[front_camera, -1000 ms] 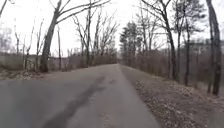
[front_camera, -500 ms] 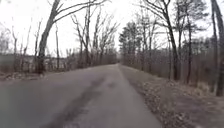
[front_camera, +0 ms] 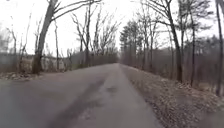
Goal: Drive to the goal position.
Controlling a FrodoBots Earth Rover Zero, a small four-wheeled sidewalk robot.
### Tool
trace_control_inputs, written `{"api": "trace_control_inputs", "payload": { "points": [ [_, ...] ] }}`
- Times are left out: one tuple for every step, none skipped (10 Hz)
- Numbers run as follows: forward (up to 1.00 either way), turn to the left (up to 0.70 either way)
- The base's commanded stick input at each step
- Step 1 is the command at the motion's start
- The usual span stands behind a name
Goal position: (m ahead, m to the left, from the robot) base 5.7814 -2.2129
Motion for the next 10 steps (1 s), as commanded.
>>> {"api": "trace_control_inputs", "payload": {
  "points": [
    [0.85,0.00],
    [0.85,0.00],
    [0.85,0.00],
    [0.85,0.00],
    [0.85,0.00],
    [0.85,-0.01],
    [0.85,-0.12],
    [0.85,-0.23],
    [0.85,-0.33],
    [0.85,0.00]
  ]
}}
